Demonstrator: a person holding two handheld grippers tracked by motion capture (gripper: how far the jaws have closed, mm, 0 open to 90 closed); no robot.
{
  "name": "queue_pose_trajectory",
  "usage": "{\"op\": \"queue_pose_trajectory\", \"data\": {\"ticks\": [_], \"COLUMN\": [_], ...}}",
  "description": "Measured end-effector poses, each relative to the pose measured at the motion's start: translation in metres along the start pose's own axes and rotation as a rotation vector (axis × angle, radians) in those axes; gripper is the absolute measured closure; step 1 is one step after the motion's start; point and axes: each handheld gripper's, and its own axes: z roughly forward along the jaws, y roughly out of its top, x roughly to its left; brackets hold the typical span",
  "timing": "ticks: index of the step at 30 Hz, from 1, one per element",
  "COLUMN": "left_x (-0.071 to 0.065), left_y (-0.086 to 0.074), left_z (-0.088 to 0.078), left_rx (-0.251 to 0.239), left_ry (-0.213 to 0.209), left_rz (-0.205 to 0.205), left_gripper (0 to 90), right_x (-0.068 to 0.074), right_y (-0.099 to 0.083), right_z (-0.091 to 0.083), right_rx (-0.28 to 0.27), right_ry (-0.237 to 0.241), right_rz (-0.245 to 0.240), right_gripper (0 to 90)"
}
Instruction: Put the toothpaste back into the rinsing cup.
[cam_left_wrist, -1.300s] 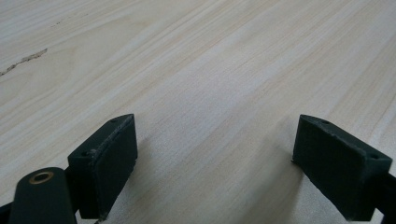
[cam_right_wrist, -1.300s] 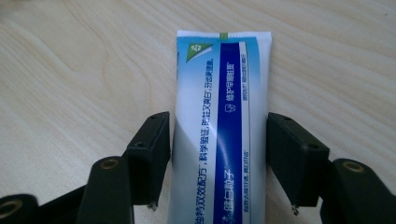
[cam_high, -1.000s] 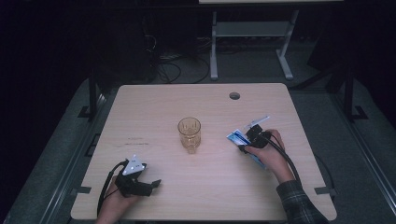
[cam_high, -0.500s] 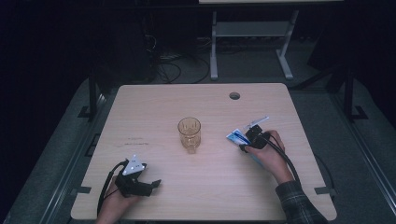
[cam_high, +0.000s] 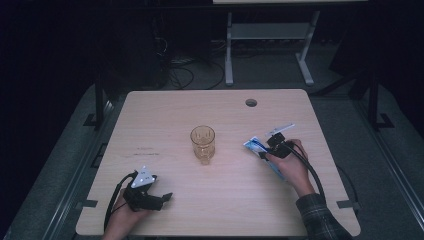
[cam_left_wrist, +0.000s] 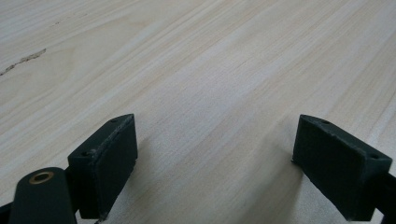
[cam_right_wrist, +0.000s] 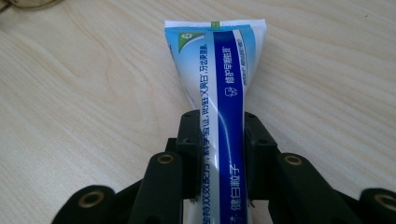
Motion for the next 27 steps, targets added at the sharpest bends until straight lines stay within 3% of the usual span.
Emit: {"op": "queue_pose_trajectory", "data": {"ticks": [8,17,27], "left_x": [0.0,0.0,0.0], "left_y": [0.0,0.0,0.0], "left_z": [0.0,0.0,0.0], "left_rx": [0.001,0.0,0.0], "left_ry": [0.0,0.0,0.0], "left_rz": [0.0,0.0,0.001], "left_gripper": [13.2,13.2,13.2], "right_x": [-0.006,-0.01,-0.012], "right_y": [-0.004,-0.005,-0.003], "right_z": [-0.006,-0.016,-0.035], "right_rx": [-0.077,-0.134,-0.239], "right_ry": [0.058,0.083,0.101], "right_rz": [0.041,0.072,0.102], "right_gripper": [72.9,72.9,72.9]}}
